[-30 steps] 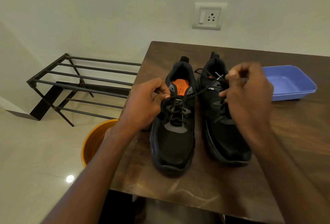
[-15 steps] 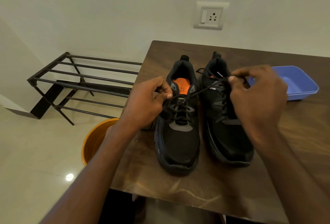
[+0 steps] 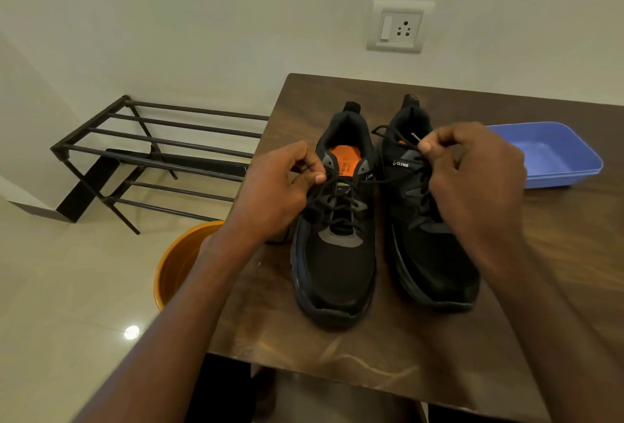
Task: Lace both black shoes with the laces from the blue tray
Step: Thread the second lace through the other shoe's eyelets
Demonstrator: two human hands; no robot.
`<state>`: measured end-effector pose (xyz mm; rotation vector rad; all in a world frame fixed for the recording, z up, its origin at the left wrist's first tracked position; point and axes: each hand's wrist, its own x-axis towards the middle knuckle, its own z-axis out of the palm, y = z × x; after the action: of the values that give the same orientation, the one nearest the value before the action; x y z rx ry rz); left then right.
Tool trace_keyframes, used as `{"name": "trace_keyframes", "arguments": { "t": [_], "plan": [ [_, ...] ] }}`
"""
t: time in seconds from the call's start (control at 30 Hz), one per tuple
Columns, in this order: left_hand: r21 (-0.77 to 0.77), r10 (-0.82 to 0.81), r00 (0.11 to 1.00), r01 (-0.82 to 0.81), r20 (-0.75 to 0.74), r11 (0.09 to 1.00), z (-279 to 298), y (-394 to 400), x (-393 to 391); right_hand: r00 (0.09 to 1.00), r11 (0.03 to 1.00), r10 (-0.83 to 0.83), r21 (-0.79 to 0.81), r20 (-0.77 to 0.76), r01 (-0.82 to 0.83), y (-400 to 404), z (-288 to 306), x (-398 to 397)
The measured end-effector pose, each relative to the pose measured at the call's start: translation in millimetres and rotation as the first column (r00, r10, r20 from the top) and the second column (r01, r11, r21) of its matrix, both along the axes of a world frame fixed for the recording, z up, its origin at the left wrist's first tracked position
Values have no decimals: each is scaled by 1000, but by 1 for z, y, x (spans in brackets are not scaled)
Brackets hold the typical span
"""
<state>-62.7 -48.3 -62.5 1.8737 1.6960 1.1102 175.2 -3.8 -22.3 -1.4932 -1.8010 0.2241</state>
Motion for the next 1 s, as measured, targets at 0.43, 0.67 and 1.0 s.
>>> {"name": "trace_keyframes", "arguments": {
  "t": [0.43, 0.67, 1.0],
  "plan": [
    [-18, 8, 1000, -8, 1, 1000, 1, -1, 1, 973, 975, -223, 13, -54, 224, 0, 5, 14],
    [-2, 5, 999, -5, -33, 1000, 2, -1, 2, 953, 965, 234, -164, 193, -204, -13, -16, -26],
    [-7, -29, 999, 29, -30, 1000, 3, -3, 1, 960, 960, 250, -159, 129, -229, -12, -8, -18]
  ]
}}
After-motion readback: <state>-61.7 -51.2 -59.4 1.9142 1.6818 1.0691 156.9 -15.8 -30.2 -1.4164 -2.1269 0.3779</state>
